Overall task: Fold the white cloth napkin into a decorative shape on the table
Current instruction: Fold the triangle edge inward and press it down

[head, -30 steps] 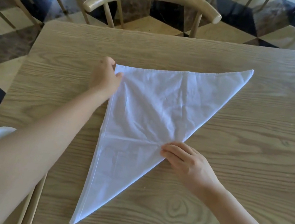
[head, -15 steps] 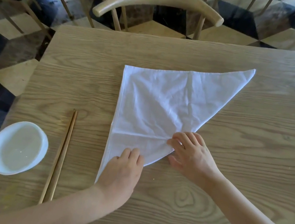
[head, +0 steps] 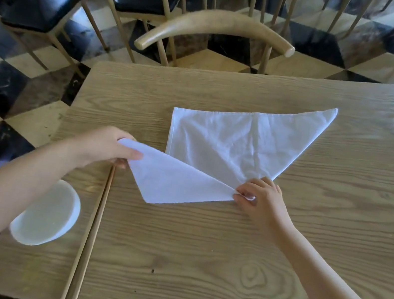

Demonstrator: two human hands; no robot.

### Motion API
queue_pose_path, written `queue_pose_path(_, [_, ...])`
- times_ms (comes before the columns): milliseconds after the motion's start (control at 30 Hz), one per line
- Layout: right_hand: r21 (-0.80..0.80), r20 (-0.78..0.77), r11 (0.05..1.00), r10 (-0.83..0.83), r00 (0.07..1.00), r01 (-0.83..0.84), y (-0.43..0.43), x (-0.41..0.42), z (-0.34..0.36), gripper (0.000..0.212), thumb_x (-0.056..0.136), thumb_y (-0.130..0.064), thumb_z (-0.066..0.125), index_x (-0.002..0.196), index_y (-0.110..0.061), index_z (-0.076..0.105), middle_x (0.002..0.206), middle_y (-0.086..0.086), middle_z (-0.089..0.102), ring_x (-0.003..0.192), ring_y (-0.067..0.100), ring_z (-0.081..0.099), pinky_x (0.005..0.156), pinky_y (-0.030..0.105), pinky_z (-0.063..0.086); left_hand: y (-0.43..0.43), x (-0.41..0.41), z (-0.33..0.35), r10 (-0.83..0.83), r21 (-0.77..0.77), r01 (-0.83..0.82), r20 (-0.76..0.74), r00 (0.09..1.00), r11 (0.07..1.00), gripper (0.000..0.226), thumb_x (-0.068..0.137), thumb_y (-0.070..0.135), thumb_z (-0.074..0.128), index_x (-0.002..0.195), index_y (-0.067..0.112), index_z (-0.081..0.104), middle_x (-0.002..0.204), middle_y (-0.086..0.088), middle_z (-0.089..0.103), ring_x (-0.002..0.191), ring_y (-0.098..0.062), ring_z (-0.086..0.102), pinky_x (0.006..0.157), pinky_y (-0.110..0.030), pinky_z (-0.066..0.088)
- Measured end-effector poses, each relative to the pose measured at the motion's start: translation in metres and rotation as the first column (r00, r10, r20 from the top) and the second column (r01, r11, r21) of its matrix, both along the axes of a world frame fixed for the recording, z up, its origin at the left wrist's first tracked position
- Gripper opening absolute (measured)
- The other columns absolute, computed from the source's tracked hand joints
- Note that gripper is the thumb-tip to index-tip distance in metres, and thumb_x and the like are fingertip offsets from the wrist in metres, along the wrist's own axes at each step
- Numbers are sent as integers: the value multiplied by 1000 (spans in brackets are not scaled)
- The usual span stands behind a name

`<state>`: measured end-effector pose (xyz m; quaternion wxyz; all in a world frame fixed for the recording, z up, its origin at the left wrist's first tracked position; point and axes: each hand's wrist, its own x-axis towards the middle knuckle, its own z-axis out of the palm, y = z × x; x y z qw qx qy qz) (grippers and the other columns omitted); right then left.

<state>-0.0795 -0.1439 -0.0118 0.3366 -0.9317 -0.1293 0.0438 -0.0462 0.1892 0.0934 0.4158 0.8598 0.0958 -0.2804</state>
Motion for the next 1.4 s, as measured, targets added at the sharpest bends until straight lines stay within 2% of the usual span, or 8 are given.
queue_pose_path(67, [32,-66,998,-46,997,49,1,2,2,3,77,-20,73,77,-21,70,70,-11,56,78,14,43,75,29,34,-2,19,-8,188,-193,-199,-77,979,961,8,84,7,63,91,9,66,85,-4,72,73,-12,68,65,-20,57])
queue_pose_path(233, [124,-251,966,-191,949,227,-4,6,5,6,76,-21,71,78,-26,68,62,-18,59,68,0,51,60,8,35,-26,56,-34,455,-374,-454,-90,886,809,8,85,8,62,85,16,64,64,8,73,60,-6,68,51,-17,55])
queue_pose_path(400, [33,-319,939,-314,894,341,8,14,9,2,79,-20,65,80,-20,66,65,-16,57,73,15,57,63,27,40,-52,89,-61,556,-299,-522,34,831,799,14,85,9,63,73,16,62,65,1,65,57,-12,58,50,-20,45])
queue_pose_path(633, [-96,-96,914,-403,910,394,24,4,6,9,83,-20,58,76,-16,57,69,-4,63,80,21,47,70,32,27,-64,108,-93,528,13,-542,208,823,840,31,78,16,66,55,14,45,57,-1,42,51,-16,36,48,-25,27])
queue_pose_path(967, [-4,-78,911,-411,908,412,20,-2,-1,5,83,-19,61,80,-17,57,71,-7,64,80,20,47,70,29,23,-73,106,-101,461,109,-542,403,791,833,14,76,20,66,75,21,51,78,3,57,86,-26,58,77,-39,50])
queue_pose_path(1100, [-2,-64,912,-410,910,410,22,-1,-2,5,81,-15,61,79,-17,57,68,-9,62,79,20,47,67,29,20,-96,75,-103,-68,385,-322,726,684,865,39,84,12,56,122,6,49,121,-19,55,113,-36,47,96,-42,36])
queue_pose_path(1167, [0,-70,910,-414,907,415,22,-1,-2,6,81,-15,61,79,-17,57,69,-10,61,80,19,47,68,28,19,-111,55,-114,-318,499,-87,667,673,862,41,91,18,49,130,7,46,136,-17,49,127,-34,40,106,-42,27])
queue_pose_path(1400, [-138,11,942,-308,951,307,12,-7,-4,15,85,-25,62,78,-14,55,68,-3,63,78,23,46,71,31,23,-103,48,-146,-428,662,25,455,781,749,61,95,47,23,147,20,5,158,1,4,144,-13,-3,117,-36,-5])
